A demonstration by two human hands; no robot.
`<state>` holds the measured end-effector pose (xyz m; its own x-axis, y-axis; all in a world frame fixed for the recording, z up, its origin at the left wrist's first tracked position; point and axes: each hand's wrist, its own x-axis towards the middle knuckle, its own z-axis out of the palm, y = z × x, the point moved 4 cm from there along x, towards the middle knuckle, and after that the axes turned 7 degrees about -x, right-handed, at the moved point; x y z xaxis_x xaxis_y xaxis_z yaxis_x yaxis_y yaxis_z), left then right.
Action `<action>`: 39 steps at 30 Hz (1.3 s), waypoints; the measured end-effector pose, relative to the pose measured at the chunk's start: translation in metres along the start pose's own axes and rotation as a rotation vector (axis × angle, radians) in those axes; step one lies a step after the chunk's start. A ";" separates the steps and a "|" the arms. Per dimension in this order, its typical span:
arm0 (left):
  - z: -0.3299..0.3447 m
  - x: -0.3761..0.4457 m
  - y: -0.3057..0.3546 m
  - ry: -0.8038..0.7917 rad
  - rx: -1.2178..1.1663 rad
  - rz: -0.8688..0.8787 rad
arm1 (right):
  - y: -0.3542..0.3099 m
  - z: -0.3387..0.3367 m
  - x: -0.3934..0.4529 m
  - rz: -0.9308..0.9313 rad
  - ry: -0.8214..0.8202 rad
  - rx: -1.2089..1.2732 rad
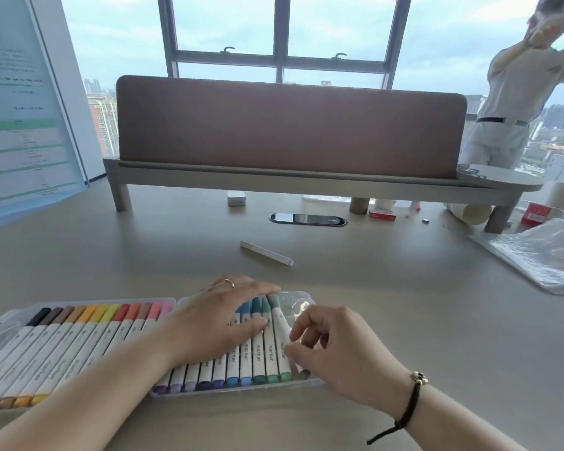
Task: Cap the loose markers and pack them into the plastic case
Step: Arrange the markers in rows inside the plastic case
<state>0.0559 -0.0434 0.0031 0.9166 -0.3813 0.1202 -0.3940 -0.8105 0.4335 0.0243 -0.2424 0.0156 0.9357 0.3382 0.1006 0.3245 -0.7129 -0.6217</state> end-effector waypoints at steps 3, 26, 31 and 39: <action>0.002 0.001 0.002 0.001 0.033 0.017 | 0.002 0.001 0.002 0.009 0.036 -0.005; 0.000 -0.004 0.015 -0.131 0.099 0.050 | 0.020 -0.005 0.014 -0.185 0.031 -0.237; 0.001 -0.004 0.015 -0.142 0.095 0.041 | 0.024 -0.002 0.020 -0.183 -0.015 -0.238; -0.002 -0.006 0.021 -0.182 0.076 0.028 | 0.024 -0.003 0.021 -0.208 0.013 -0.237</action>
<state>0.0421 -0.0575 0.0132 0.8803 -0.4730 -0.0353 -0.4296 -0.8268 0.3632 0.0519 -0.2548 0.0048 0.8472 0.4846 0.2176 0.5306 -0.7531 -0.3889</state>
